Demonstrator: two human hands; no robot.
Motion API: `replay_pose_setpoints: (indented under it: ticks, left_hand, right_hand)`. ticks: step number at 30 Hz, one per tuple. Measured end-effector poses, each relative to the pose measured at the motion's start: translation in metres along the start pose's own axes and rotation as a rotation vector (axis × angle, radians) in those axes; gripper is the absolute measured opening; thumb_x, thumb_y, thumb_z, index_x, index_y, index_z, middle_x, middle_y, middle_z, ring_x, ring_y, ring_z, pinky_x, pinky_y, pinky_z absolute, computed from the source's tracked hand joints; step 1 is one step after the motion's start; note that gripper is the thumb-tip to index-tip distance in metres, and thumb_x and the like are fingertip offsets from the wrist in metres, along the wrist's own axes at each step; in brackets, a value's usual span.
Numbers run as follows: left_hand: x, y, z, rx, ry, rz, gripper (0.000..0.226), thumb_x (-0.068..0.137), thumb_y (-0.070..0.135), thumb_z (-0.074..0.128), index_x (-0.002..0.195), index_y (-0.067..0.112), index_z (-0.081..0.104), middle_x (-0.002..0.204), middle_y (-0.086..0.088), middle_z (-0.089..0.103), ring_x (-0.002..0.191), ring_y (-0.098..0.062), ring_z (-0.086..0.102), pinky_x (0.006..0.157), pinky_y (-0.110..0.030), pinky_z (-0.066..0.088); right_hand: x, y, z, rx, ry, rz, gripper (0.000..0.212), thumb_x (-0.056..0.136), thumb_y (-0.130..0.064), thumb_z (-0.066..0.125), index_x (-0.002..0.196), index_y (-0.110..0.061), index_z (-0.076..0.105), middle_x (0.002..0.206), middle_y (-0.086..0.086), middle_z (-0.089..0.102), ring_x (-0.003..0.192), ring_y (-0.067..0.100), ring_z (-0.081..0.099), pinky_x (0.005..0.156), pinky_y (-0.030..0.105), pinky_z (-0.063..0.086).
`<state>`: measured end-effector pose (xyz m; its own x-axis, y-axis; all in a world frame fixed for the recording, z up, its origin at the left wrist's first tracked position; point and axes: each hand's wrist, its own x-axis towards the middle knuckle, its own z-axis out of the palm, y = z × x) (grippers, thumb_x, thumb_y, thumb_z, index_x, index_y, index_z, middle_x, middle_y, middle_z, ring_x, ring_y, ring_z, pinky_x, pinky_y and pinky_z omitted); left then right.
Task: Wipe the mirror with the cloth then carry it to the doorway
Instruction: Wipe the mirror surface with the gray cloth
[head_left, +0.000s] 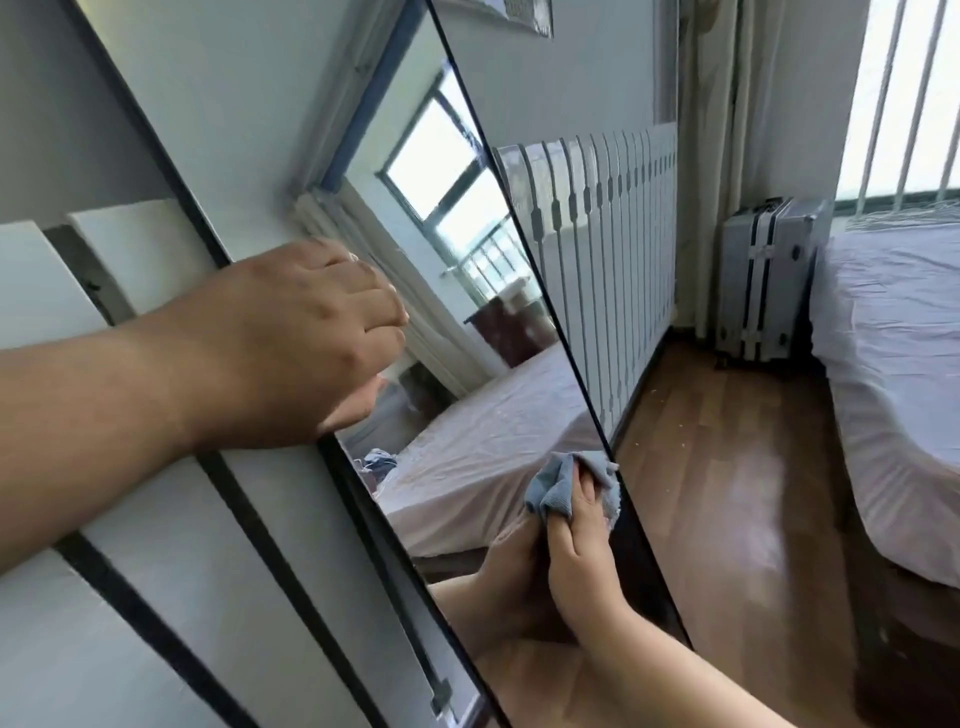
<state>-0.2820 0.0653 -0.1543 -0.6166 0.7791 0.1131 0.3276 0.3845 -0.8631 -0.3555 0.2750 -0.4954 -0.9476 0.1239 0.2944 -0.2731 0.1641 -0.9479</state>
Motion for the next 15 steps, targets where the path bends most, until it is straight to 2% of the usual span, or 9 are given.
replay_pose_setpoints:
  ticks: [3, 7, 12, 15]
  left_hand:
    - [-0.001, 0.002, 0.0, 0.003, 0.004, 0.004, 0.036, 0.098, 0.04, 0.057, 0.108, 0.012, 0.078, 0.122, -0.013, 0.079, 0.119, -0.04, 0.072, 0.106, -0.06, 0.052]
    - [-0.003, 0.029, 0.003, 0.003, 0.048, -0.073, 0.04, 0.098, 0.04, 0.061, 0.115, 0.007, 0.078, 0.133, -0.022, 0.076, 0.129, -0.044, 0.07, 0.117, -0.063, 0.047]
    - [0.005, 0.12, 0.008, -0.132, -0.015, -0.032, 0.045, 0.102, 0.042, 0.057, 0.129, 0.012, 0.077, 0.141, -0.018, 0.075, 0.135, -0.039, 0.069, 0.122, -0.064, 0.044]
    - [-0.004, 0.166, 0.027, -0.179, -0.068, -0.03, 0.047, 0.102, 0.039, 0.057, 0.134, 0.011, 0.076, 0.144, -0.017, 0.074, 0.139, -0.04, 0.066, 0.122, -0.064, 0.045]
  right_hand:
    - [-0.003, -0.007, -0.007, 0.006, -0.021, 0.018, 0.065, 0.102, -0.038, 0.039, 0.164, -0.04, 0.021, 0.177, -0.006, 0.023, 0.165, 0.011, 0.01, 0.134, 0.055, 0.008]
    - [-0.005, -0.006, -0.019, -0.003, -0.1, 0.025, 0.067, 0.102, -0.041, 0.039, 0.167, -0.035, 0.025, 0.177, -0.007, 0.024, 0.165, 0.011, 0.01, 0.134, 0.053, 0.011]
    - [-0.027, 0.005, -0.021, -0.058, -0.197, -0.061, 0.066, 0.105, -0.04, 0.039, 0.169, -0.035, 0.022, 0.179, -0.01, 0.014, 0.165, 0.005, -0.001, 0.135, 0.044, 0.006]
    - [-0.05, 0.035, -0.027, -0.087, -0.211, -0.118, 0.065, 0.105, -0.037, 0.04, 0.168, -0.033, 0.024, 0.179, -0.012, 0.013, 0.164, 0.002, -0.002, 0.134, 0.038, 0.006]
